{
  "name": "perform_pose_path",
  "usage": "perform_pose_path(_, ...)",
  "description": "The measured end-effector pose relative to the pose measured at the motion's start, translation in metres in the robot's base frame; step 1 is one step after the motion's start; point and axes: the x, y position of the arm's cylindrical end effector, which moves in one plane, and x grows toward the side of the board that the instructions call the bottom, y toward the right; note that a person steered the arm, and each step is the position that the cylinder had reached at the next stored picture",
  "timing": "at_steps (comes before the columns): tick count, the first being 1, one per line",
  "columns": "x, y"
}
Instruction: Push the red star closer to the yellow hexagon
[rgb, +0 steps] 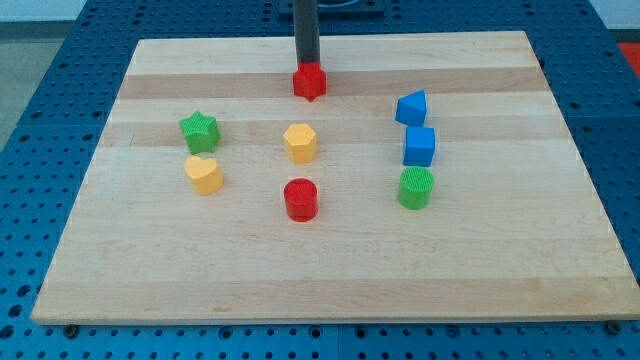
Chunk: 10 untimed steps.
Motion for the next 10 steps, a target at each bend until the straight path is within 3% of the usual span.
perform_pose_path(1,0.023,0.000)
perform_pose_path(3,0.028,0.000)
perform_pose_path(6,-0.002,-0.019)
perform_pose_path(7,-0.007,-0.067)
perform_pose_path(9,-0.003,-0.108)
perform_pose_path(10,0.026,-0.160)
